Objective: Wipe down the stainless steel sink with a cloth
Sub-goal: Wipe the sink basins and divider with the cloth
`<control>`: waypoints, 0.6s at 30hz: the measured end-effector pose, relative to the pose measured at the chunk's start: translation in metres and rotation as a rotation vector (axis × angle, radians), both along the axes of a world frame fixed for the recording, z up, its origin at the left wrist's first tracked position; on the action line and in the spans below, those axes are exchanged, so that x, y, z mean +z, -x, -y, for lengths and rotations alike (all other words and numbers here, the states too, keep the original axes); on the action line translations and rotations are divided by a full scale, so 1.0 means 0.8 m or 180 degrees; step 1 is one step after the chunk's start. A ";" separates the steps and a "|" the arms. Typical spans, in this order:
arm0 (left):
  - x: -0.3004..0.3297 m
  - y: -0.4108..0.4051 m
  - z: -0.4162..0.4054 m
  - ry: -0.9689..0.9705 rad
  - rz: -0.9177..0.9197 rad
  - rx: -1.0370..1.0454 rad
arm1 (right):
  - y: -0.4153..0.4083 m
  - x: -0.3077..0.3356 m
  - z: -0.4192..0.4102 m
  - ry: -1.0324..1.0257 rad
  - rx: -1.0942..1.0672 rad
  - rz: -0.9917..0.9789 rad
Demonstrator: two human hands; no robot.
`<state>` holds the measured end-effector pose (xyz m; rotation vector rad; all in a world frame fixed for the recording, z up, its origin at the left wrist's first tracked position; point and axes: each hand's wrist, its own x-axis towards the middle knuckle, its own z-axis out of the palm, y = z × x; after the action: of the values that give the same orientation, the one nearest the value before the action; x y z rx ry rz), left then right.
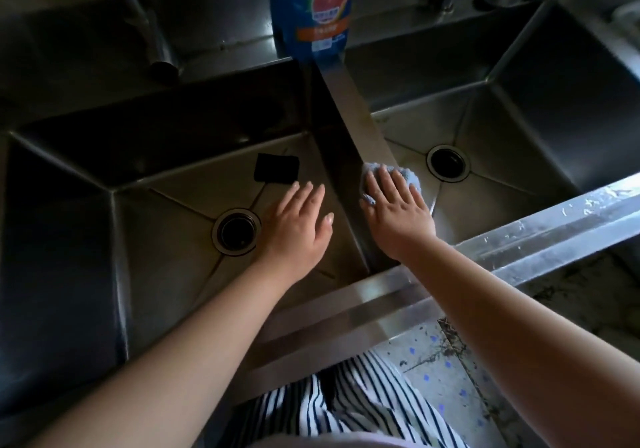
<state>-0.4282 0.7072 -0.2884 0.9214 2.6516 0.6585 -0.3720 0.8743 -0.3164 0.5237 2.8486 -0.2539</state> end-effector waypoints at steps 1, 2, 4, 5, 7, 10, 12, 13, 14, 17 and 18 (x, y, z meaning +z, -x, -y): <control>-0.002 0.005 -0.001 -0.0008 0.0030 0.0055 | 0.010 -0.002 -0.004 0.0038 0.0007 -0.0019; -0.004 0.010 -0.001 -0.0011 0.0056 0.0122 | 0.020 -0.003 -0.008 0.0087 -0.0005 -0.0054; -0.007 0.018 0.001 -0.0008 0.0075 0.0277 | 0.042 -0.005 -0.017 0.0211 -0.0067 -0.0098; -0.007 0.021 0.002 -0.0012 0.0058 0.0347 | 0.054 -0.005 -0.022 0.0272 -0.0090 -0.0106; -0.005 0.023 0.005 0.0005 0.0023 0.0445 | 0.076 -0.003 -0.029 0.0401 -0.0097 -0.0112; -0.001 0.026 0.003 0.0017 -0.0014 0.0612 | 0.107 0.001 -0.034 0.0498 -0.0027 -0.0155; 0.004 0.031 -0.004 -0.0041 -0.0027 0.0730 | 0.119 0.002 -0.034 0.0333 0.0252 -0.0148; 0.006 0.033 -0.009 -0.0087 -0.0038 0.0772 | 0.118 0.002 -0.036 0.0215 0.0472 -0.0128; 0.008 0.036 -0.014 -0.0140 -0.0049 0.0802 | 0.114 0.000 -0.038 0.0132 0.0688 -0.0133; 0.012 0.048 -0.026 -0.0266 -0.0071 0.0848 | 0.098 -0.005 -0.055 0.0291 0.0812 -0.0260; 0.012 0.054 -0.031 -0.0293 -0.0087 0.0858 | 0.101 -0.005 -0.061 0.0417 0.0687 -0.0288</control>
<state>-0.4715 0.7318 -0.2787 0.6022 2.8180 0.8395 -0.4531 0.9234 -0.3208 0.1814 2.9183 -0.4304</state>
